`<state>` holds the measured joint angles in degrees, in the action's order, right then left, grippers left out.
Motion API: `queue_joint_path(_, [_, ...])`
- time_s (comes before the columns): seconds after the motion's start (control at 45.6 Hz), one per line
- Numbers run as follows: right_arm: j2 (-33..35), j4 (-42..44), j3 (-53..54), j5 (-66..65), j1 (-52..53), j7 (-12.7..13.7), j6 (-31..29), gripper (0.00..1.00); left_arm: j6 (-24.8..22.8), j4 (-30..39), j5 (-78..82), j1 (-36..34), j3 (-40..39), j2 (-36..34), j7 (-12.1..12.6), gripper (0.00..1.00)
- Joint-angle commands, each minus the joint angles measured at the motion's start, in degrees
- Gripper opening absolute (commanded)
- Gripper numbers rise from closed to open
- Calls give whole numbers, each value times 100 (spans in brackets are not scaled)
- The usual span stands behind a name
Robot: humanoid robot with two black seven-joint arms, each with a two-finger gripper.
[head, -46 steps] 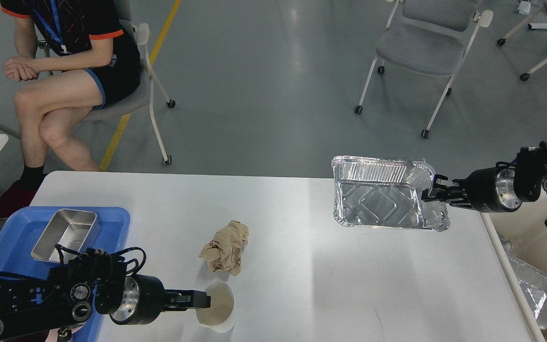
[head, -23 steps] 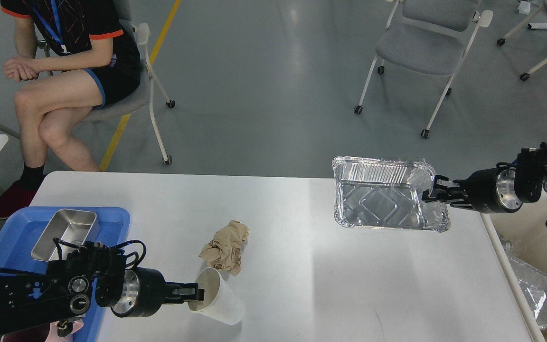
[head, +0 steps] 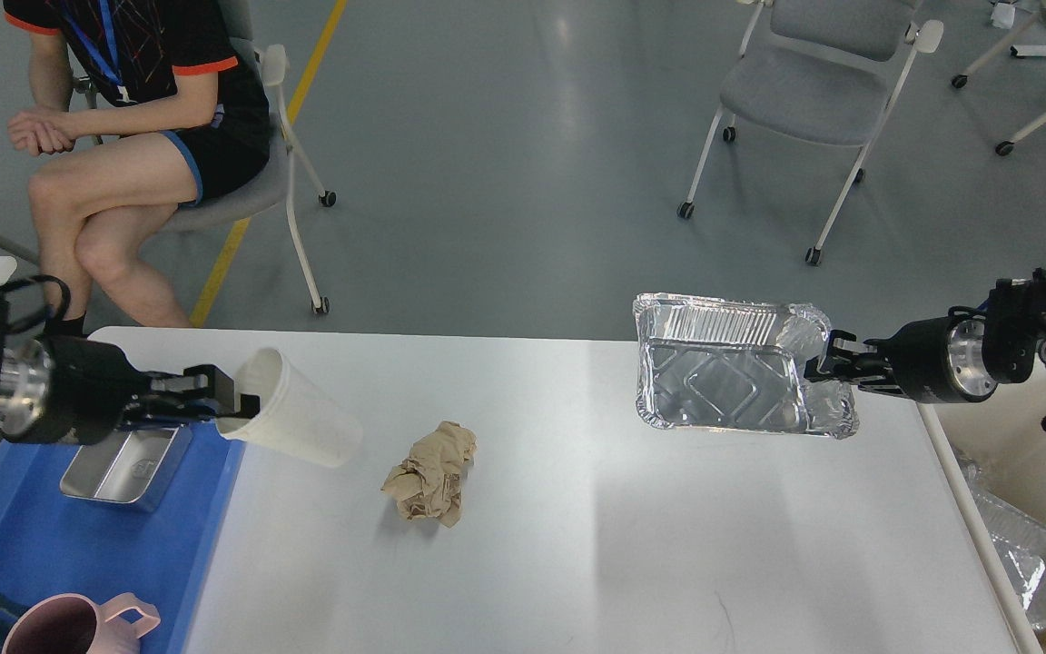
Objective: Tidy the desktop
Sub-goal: 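Lift the paper cup and drop it into the held foil tray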
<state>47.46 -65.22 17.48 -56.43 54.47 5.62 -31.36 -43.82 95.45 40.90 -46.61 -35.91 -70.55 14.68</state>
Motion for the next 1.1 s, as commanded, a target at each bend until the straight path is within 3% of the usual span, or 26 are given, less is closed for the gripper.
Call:
queue_joint_path(0.0, [0,-8,1,0,-15,0,25,0,-346,-62,-442,-32,-627,-512,0,0])
queue_joint_path(0.153, [18,-17,1,0,-15,-8,25,0,-611,-211,-671,-41,-1040,-680,0,0])
queue_joint_path(0.285, [-18,-17,1,0,-15,0,25,0,-313,-299,-671,-93,-1146,-338,26,0])
queue_joint_path(0.482, [-105,-8,1,0,-6,0,25,0,1023,-904,-531,-418,-1067,1542,97,0])
queue_joint_path(0.57, [-114,-17,27,0,-6,-8,25,0,1279,-1388,-303,-585,-1049,2596,97,0])
queue_joint_path(0.877, [-114,-35,265,9,-68,-52,25,0,1437,-2689,1086,-638,-1040,5524,70,1])
queue_joint_path(1.074, [-123,-35,265,9,-68,-52,25,0,1534,-3453,1807,-577,-1040,6816,27,1])
